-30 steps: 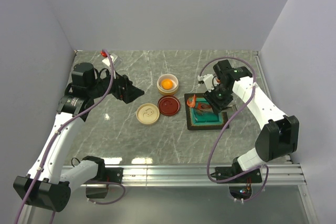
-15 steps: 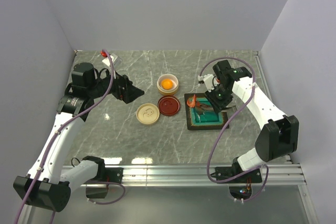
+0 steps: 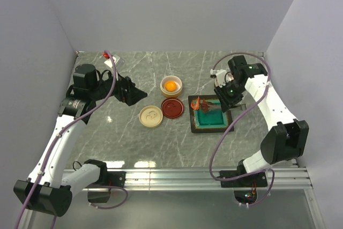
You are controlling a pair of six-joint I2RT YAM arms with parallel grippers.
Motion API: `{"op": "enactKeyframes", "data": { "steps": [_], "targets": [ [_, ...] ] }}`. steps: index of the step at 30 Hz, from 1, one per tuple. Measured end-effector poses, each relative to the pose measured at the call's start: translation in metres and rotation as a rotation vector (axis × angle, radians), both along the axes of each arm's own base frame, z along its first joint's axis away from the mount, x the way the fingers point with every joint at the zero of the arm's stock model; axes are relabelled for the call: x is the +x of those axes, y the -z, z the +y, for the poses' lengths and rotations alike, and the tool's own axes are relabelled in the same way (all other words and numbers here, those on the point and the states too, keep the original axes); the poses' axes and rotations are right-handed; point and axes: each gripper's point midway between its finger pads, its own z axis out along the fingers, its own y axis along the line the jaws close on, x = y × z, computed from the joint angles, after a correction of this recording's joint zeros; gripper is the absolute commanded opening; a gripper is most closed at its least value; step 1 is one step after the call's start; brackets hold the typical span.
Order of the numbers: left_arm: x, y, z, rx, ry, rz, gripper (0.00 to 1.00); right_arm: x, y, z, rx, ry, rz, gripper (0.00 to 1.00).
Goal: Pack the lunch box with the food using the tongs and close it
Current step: Pick up the food using the clamp, then place the food into the lunch box
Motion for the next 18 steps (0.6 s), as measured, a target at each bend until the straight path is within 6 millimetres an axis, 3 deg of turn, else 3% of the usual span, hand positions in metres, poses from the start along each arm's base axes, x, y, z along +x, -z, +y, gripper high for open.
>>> {"op": "enactKeyframes", "data": {
  "steps": [9, 18],
  "targets": [
    [0.0, 0.0, 0.0, 0.0, 0.0, 0.0, 0.99, 0.027, -0.029, -0.027, 0.087, 0.13, -0.028, 0.31],
    [0.0, 0.0, 0.0, 0.0, 0.0, 0.0, 0.99, 0.088, -0.061, -0.074, 0.103, 0.259, -0.14, 0.32]
  ]
}}
